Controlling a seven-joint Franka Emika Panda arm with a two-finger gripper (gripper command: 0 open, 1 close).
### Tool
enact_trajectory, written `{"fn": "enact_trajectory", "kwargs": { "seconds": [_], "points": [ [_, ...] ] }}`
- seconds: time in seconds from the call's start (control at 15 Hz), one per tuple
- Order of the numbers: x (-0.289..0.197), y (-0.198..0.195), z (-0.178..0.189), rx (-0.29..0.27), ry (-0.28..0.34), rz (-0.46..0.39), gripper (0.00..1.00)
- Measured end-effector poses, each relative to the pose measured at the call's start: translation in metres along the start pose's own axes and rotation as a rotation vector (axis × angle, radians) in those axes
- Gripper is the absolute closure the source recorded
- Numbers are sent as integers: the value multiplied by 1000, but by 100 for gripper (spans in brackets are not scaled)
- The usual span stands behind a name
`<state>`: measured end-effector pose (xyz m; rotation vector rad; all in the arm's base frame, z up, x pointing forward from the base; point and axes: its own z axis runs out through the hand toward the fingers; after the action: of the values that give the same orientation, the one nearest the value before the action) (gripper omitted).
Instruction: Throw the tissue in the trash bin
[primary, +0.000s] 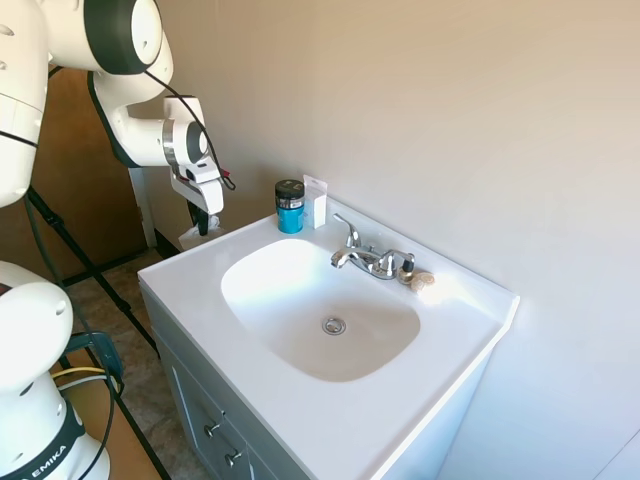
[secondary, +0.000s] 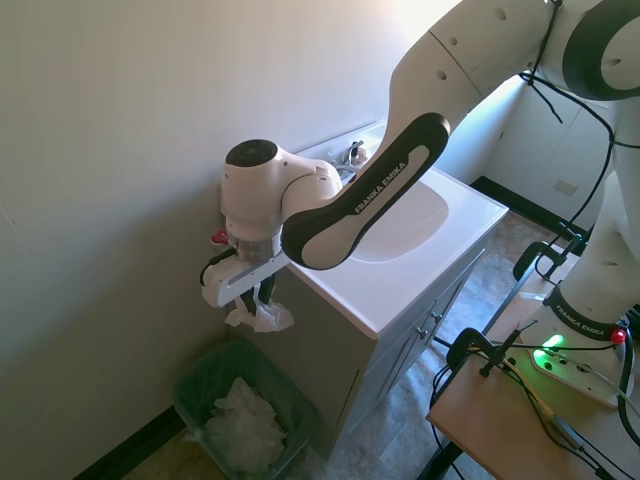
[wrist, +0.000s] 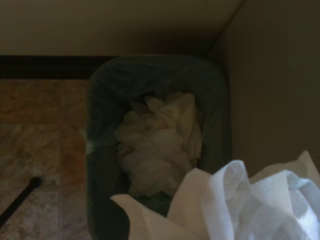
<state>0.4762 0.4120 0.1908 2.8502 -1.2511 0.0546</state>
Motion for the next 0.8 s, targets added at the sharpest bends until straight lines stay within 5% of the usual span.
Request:
{"fn": "enact_trajectory", "kwargs": {
  "seconds": [0.4,0.8],
  "points": [
    [-8,-21,-10,3,7,8,0],
    [-11,-23,-61,80,77,65,0]
  ]
}}
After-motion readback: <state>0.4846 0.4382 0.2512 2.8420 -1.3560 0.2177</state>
